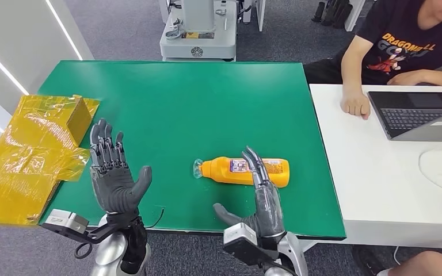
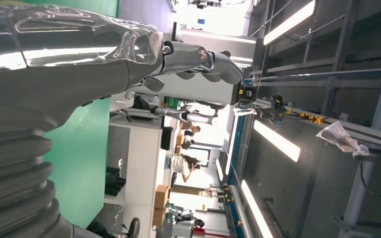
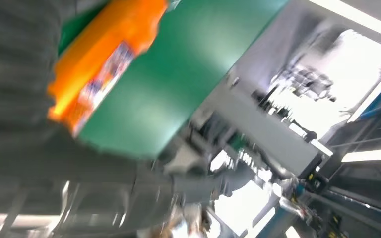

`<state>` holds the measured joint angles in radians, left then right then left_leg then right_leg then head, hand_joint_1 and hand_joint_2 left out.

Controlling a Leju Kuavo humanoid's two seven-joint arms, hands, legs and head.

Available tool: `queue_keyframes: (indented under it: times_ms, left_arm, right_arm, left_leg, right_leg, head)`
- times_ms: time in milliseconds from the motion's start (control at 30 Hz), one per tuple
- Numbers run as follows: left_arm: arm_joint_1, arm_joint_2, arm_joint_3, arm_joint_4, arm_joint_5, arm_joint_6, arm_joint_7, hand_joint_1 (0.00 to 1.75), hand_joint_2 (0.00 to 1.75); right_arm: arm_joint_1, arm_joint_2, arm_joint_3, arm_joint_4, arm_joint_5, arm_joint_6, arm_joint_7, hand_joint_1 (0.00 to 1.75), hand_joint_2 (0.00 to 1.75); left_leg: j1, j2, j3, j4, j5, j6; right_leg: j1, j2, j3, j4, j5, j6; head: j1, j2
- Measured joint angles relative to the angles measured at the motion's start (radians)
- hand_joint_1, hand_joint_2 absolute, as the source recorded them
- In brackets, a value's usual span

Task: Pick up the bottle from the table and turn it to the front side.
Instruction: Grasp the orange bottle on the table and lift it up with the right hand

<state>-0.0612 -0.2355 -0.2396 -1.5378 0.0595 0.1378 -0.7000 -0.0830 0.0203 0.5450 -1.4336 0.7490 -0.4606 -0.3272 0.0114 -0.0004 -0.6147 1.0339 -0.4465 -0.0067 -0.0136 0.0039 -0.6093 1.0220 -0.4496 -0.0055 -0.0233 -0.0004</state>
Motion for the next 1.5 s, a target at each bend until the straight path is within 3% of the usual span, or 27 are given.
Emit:
queue_keyframes:
  times_ms: [100,233,400,567,833,1233,1500]
  left_arm:
    - [0.006,0.001,0.001,-0.009,0.000,-0.011,0.000,0.00,1.75]
    - [0.013,0.001,0.001,-0.017,0.000,-0.021,0.000,0.00,1.75]
    - [0.014,0.001,0.003,-0.024,0.011,-0.038,0.000,0.00,1.75]
    - [0.015,0.001,0.004,-0.030,0.014,-0.045,0.000,0.00,1.75]
    - [0.015,0.001,0.003,-0.033,0.014,-0.045,0.000,0.00,1.75]
    - [0.016,0.001,0.003,-0.037,0.022,-0.049,0.000,0.00,1.75]
    - [0.016,0.001,0.004,-0.037,0.027,-0.073,0.000,0.00,1.75]
  right_arm:
    - [-0.068,-0.073,-0.025,0.031,0.089,0.122,0.044,0.00,1.75]
    - [-0.198,-0.175,-0.046,0.117,0.110,0.280,0.033,0.00,1.75]
    - [-0.421,-0.273,-0.031,0.283,0.066,0.486,-0.109,0.00,1.75]
    - [-0.610,-0.315,0.011,0.439,0.027,0.639,-0.177,0.00,1.75]
    - [-0.778,-0.280,0.122,0.675,-0.028,0.781,-0.217,0.00,1.75]
    - [-0.785,-0.171,0.214,0.898,-0.100,0.814,-0.252,0.00,1.75]
    - [-0.791,-0.151,0.262,0.978,-0.087,0.788,-0.218,0.00,1.75]
  left_leg:
    - [0.000,0.000,0.000,0.000,0.000,0.001]
    - [0.000,-0.001,-0.001,0.001,0.001,0.001]
    - [-0.001,-0.001,-0.001,0.002,0.002,0.002]
    - [0.000,-0.001,-0.001,0.002,0.003,0.003]
    - [0.000,-0.002,-0.002,0.001,0.003,0.003]
    - [0.000,-0.002,-0.002,0.001,0.003,0.003]
    - [0.000,-0.002,-0.002,0.001,0.003,0.003]
  right_leg:
    - [0.000,0.000,0.000,0.000,0.001,0.000]
    - [0.000,0.000,0.000,0.000,0.002,0.001]
    - [-0.001,-0.001,0.000,0.000,0.004,0.000]
    - [-0.001,-0.001,0.000,0.000,0.004,0.000]
    - [0.000,-0.001,0.000,0.001,0.003,0.000]
    - [0.000,-0.001,-0.001,0.000,0.003,0.000]
    - [0.000,-0.002,-0.001,0.000,0.003,0.000]
  head:
    - [0.000,0.000]
    - [0.000,0.000]
    - [0.000,0.000]
    - [0.000,0.000]
    - [0.000,0.000]
    - [0.000,0.000]
    - [0.000,0.000]
